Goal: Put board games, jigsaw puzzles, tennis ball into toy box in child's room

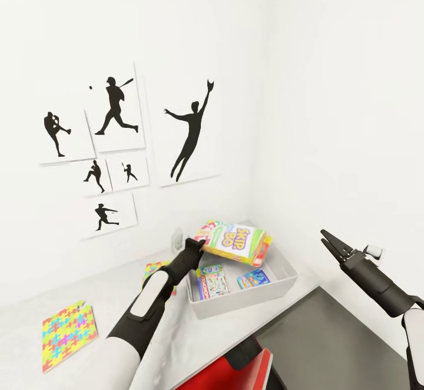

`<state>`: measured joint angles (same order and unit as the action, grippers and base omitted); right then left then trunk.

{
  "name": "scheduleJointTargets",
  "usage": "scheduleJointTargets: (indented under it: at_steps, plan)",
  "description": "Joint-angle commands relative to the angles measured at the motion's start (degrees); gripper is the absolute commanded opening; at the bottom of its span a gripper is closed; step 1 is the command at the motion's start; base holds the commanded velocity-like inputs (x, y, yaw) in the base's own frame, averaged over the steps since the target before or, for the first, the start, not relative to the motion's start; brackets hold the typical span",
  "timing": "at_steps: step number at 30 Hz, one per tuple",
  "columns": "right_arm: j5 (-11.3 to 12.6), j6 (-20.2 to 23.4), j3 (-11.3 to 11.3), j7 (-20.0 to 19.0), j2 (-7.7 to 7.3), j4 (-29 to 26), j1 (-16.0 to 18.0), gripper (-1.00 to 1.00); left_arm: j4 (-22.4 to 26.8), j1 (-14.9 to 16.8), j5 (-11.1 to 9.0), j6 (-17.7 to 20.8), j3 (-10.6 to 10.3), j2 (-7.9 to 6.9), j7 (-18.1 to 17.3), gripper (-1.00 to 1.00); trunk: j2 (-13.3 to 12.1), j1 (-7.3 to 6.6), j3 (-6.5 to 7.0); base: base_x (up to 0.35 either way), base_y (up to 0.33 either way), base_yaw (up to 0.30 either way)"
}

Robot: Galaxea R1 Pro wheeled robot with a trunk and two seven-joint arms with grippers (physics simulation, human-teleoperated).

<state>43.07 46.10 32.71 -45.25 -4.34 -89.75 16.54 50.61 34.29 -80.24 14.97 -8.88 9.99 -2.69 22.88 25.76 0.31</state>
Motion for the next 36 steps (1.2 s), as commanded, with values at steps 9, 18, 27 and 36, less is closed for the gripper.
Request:
scheduleJointTargets:
  at_steps: [9, 18, 27, 36]
  plan:
    - [0.08, 0.3, -0.01, -0.14, 0.27, 0.02, 0.03, 1.0, 2.89, -3.35, -7.45, -6.54, -2.82, 0.01, -0.27, -1.0, 0.04, 0.02, -0.01, 0.0, 0.0, 0.0]
    - [0.13, 0.3, 0.05, -0.19, 0.42, 0.1, 0.03, 1.0, 2.74, -3.44, -19.44, -22.09, -16.61, 0.01, -0.04, -1.0, 0.04, 0.02, -0.01, 0.0, 0.0, 0.0]
    - [0.17, 0.3, 0.07, -0.46, 0.39, 0.1, 0.04, 1.0, 2.69, -3.44, -22.09, -28.63, -21.25, 0.01, 1.67, -1.0, 0.04, 0.02, -0.01, 0.0, 0.0, 0.0]
    - [0.26, 0.44, 0.16, -0.29, 0.33, 0.02, 0.07, 1.0, 3.07, -3.41, -22.08, -33.21, -22.33, 0.01, 13.13, -1.0, 0.04, 0.02, -0.01, 0.0, 0.0, 0.0]
